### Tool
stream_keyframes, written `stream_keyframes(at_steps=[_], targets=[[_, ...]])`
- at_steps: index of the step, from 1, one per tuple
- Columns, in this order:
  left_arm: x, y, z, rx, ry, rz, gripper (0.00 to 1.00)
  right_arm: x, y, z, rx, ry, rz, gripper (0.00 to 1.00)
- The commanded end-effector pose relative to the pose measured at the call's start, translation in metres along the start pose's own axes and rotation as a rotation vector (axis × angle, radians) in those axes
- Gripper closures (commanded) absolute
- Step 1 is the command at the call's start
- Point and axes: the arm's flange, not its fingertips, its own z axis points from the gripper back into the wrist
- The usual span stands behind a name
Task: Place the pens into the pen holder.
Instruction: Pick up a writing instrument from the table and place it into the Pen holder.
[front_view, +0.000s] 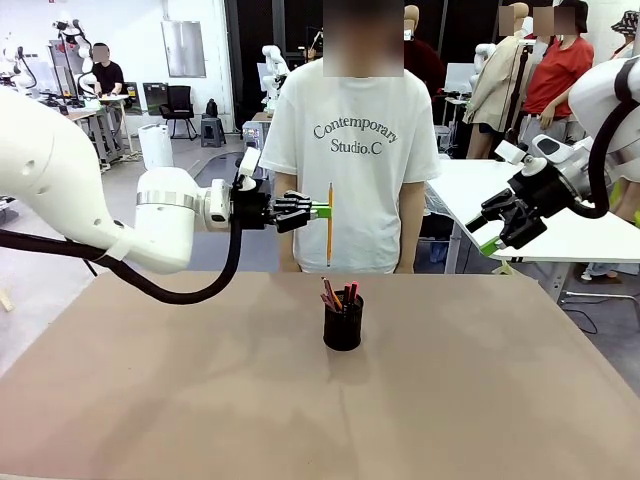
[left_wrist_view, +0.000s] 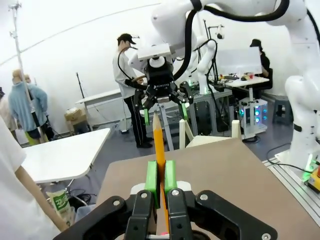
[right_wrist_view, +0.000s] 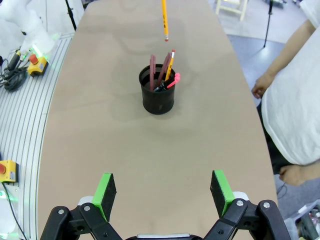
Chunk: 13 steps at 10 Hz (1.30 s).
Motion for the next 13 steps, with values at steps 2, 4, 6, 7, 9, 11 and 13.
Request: stream_keyframes(at_steps=[2, 4, 6, 7, 9, 11, 13], targets=[[0.001, -0.002, 0.004, -0.010, 0.037, -0.012, 1.00, 0.002, 0.000, 0.001, -0.005, -0.010, 0.005, 0.00], [-0.002, 0.000, 0.003, -0.005, 0.021, -0.004, 1.00, 0.002, 0.000, 0.001, -0.005, -0.010, 0.005, 0.00], [-0.020, -0.005, -0.006, -0.050, 0.000, 0.024, 1.00, 0.002, 0.000, 0.001, -0.005, -0.010, 0.005, 0.00], [-0.025, -0.005, -0.008, -0.058, -0.011, 0.030, 1.00, 0.002, 0.000, 0.001, -0.005, -0.010, 0.005, 0.00], [-0.038, -0.008, -0.012, -0.076, -0.025, 0.056, 1.00, 0.002, 0.000, 0.001, -0.005, -0.010, 0.005, 0.00], [-0.059, -0.005, -0.019, -0.105, -0.039, 0.083, 1.00, 0.002, 0.000, 0.001, -0.005, -0.010, 0.005, 0.00], [-0.068, -0.004, -0.025, -0.120, -0.038, 0.098, 1.00, 0.002, 0.000, 0.001, -0.005, -0.010, 0.005, 0.00]])
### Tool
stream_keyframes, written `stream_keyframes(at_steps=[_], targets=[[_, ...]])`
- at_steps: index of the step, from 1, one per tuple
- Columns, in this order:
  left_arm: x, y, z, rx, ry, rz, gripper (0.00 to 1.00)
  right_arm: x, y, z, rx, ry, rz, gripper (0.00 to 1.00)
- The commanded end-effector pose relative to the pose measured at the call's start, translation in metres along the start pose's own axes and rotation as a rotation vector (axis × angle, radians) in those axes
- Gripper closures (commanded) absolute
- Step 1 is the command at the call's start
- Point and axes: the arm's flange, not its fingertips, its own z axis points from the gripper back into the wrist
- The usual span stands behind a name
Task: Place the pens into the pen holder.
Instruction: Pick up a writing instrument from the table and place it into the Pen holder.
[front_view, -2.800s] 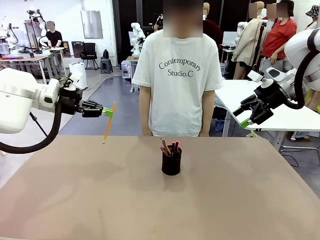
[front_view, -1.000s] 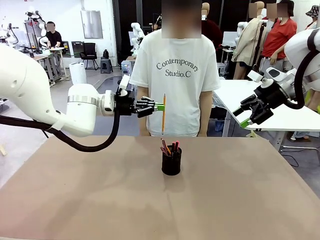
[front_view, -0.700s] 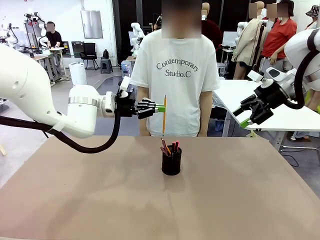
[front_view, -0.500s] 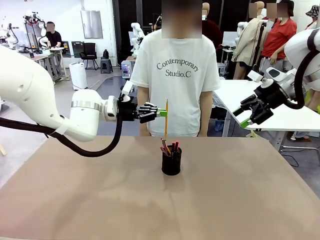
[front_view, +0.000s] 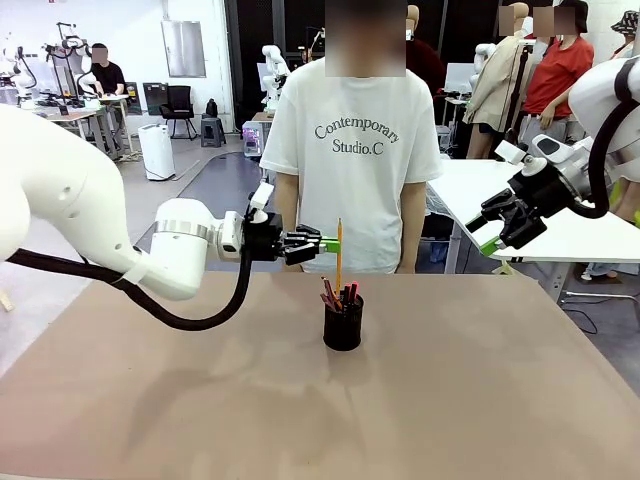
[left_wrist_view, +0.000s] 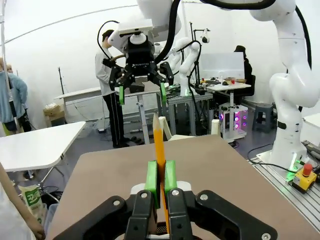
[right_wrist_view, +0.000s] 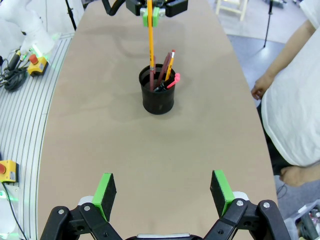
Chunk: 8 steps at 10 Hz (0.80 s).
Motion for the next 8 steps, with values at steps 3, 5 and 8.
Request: stream_keyframes(at_steps=[3, 5, 8], targets=[[-0.0022, 0.0106, -0.0065, -0.048, 0.003, 0.008, 0.62, 0.0016, 0.0000, 0.0015, -0.005, -0.010, 0.005, 0.00], [-0.0018, 0.0099, -0.0061, -0.043, 0.007, 0.010, 0.22, 0.0016, 0.0000, 0.0015, -0.005, -0.010, 0.005, 0.00], [-0.0008, 0.0098, -0.0049, -0.043, 0.013, 0.017, 0.00, 0.0016, 0.0000, 0.0015, -0.005, -0.010, 0.005, 0.00]])
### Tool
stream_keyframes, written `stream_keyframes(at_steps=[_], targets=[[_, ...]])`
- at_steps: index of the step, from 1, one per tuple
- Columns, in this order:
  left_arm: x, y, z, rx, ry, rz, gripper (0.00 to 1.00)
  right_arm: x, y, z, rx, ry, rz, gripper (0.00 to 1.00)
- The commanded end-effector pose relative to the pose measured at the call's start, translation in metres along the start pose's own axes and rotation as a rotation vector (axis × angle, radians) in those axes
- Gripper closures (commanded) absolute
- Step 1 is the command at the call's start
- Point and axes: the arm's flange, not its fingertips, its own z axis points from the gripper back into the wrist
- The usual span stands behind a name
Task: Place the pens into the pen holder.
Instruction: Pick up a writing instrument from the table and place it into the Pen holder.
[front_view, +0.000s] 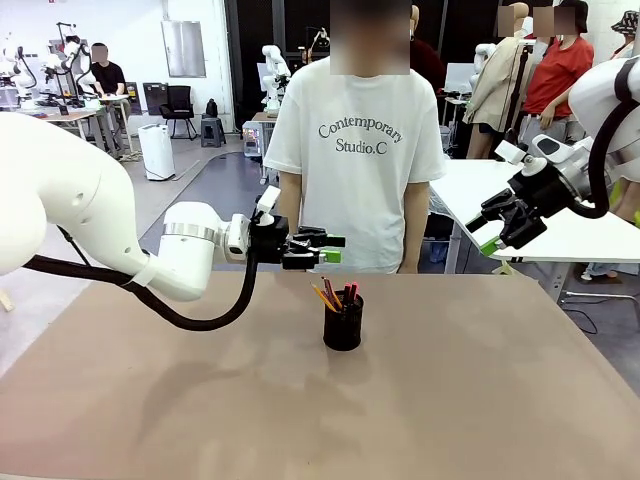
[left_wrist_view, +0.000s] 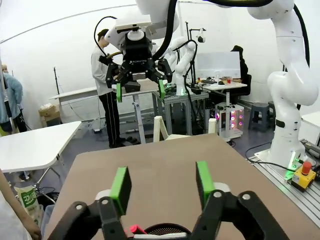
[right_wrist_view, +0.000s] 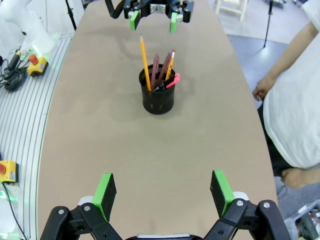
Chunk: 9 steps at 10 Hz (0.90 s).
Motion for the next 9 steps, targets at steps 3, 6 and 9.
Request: stream_keyframes(at_steps=[3, 6, 9], targets=[[0.0050, 0.0019, 0.0027, -0.028, 0.031, 0.010, 0.00, 0.0016, 0.0000, 0.0015, -0.005, -0.010, 0.005, 0.00], [0.0040, 0.0022, 0.0029, 0.059, 0.078, 0.070, 0.05, 0.0016, 0.0000, 0.0015, -0.005, -0.010, 0.005, 0.00], [-0.0001, 0.0003, 0.0006, -0.008, 0.021, 0.004, 0.05, 0.0016, 0.0000, 0.0015, -0.005, -0.010, 0.005, 0.00]])
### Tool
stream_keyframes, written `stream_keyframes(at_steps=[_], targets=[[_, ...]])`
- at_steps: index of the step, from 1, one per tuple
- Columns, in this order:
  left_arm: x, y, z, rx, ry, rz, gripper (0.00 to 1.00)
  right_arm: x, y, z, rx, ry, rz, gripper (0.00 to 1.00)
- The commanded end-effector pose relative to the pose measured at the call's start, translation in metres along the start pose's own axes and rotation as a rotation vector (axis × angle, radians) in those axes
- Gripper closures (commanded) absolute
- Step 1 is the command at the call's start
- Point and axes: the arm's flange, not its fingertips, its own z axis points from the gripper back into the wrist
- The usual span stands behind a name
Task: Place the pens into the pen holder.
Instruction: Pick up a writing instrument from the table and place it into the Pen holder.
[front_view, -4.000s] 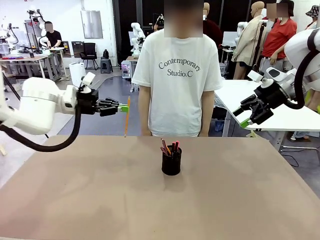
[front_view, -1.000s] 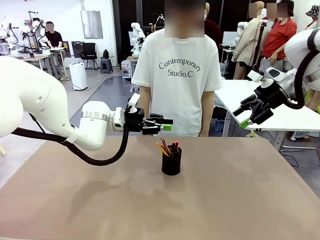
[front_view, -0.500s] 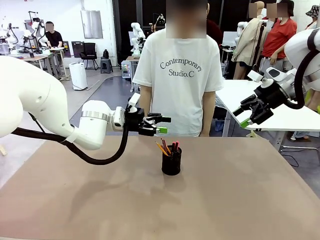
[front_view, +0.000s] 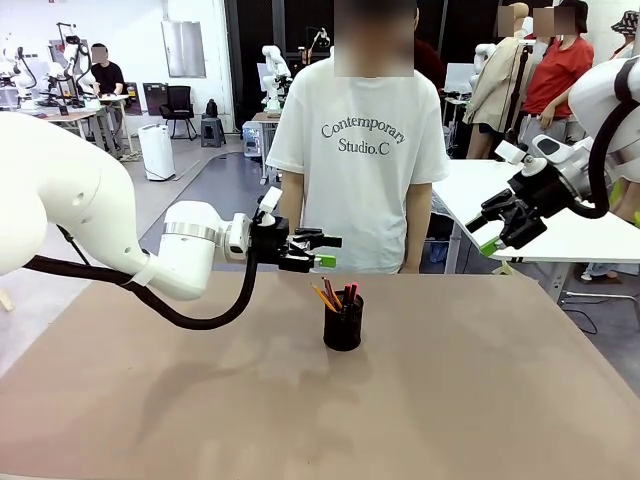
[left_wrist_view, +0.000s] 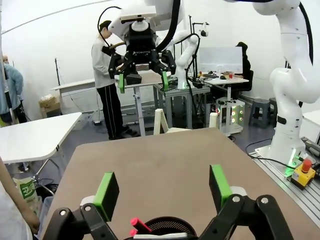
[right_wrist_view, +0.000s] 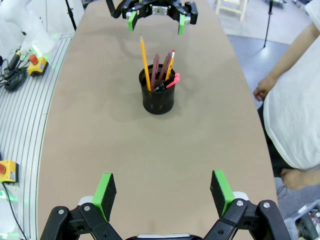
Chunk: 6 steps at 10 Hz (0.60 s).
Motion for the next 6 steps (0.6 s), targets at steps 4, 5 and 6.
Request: stream_keyframes(at_steps=[4, 5, 6], targets=[[0.025, -0.021, 0.023, -0.002, 0.156, 0.096, 0.05, 0.002, 0.000, 0.001, -0.005, -0.010, 0.005, 0.00], [0.039, -0.034, 0.028, 0.001, 0.188, 0.160, 0.05, 0.002, 0.000, 0.001, -0.005, -0.010, 0.005, 0.00], [0.052, -0.041, 0.039, -0.016, 0.240, 0.204, 0.05, 0.002, 0.000, 0.001, -0.005, -0.010, 0.005, 0.00]])
